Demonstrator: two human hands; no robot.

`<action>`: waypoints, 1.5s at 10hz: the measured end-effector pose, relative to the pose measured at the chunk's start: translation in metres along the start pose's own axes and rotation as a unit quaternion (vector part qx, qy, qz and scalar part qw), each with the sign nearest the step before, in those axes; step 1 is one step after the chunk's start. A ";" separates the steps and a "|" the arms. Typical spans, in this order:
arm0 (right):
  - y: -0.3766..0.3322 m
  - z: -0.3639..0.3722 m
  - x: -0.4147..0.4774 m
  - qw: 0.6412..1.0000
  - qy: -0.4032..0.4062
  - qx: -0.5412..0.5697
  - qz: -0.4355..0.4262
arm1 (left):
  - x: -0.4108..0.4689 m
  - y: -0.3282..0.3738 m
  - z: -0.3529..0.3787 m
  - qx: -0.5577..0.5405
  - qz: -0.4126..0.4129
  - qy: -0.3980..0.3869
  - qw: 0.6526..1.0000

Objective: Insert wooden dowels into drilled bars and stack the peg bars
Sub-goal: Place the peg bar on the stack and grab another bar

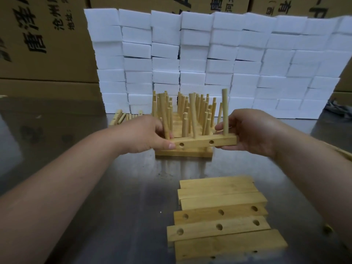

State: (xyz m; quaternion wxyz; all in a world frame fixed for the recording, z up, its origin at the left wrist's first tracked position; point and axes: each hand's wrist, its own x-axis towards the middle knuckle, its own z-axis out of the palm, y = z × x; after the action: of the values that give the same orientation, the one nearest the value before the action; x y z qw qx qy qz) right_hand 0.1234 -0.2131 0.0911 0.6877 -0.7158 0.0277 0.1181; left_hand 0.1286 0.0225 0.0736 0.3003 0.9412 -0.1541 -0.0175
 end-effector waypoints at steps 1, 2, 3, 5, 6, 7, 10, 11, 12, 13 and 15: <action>0.013 0.009 0.010 0.998 0.059 0.004 0.005 | 0.003 -0.014 0.006 0.014 -0.027 0.003 1.000; 0.025 0.010 0.019 0.991 0.093 -0.090 0.025 | 0.007 -0.025 0.015 0.022 -0.049 -0.001 0.999; 0.028 0.010 0.024 0.974 0.108 -0.199 0.019 | 0.012 -0.032 0.027 0.041 -0.067 -0.003 0.997; 0.040 0.021 0.025 0.965 0.120 -0.234 0.017 | 0.017 -0.032 0.040 0.118 -0.073 0.030 0.990; 0.037 0.019 0.018 0.877 0.067 -0.475 -0.017 | 0.019 -0.032 0.043 0.162 -0.081 0.046 0.982; 0.042 0.015 0.019 0.889 0.073 -0.451 -0.029 | 0.019 -0.032 0.040 0.176 -0.097 0.072 0.977; 0.049 0.002 0.026 0.826 0.014 -0.556 -0.092 | 0.005 0.012 0.027 0.280 -0.059 0.070 0.956; 0.055 -0.003 0.030 0.856 0.016 -0.503 -0.116 | -0.007 0.038 0.034 0.223 0.018 0.023 0.974; 0.063 -0.006 0.036 0.904 0.047 -0.403 -0.138 | -0.018 0.056 0.046 0.194 0.091 -0.082 0.973; 0.066 -0.007 0.036 0.948 0.065 -0.291 -0.116 | -0.021 0.060 0.055 0.254 0.108 -0.194 0.941; 0.065 -0.006 0.036 0.961 0.071 -0.248 -0.103 | -0.017 0.057 0.068 0.274 0.112 -0.177 0.939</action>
State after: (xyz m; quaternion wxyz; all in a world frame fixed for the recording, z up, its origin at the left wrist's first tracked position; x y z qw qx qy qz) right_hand 0.1463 -0.2185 0.0206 0.4936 -0.8692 -0.0274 -0.0009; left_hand 0.0879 -0.0543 0.0491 -0.0014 0.9455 -0.3076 -0.1068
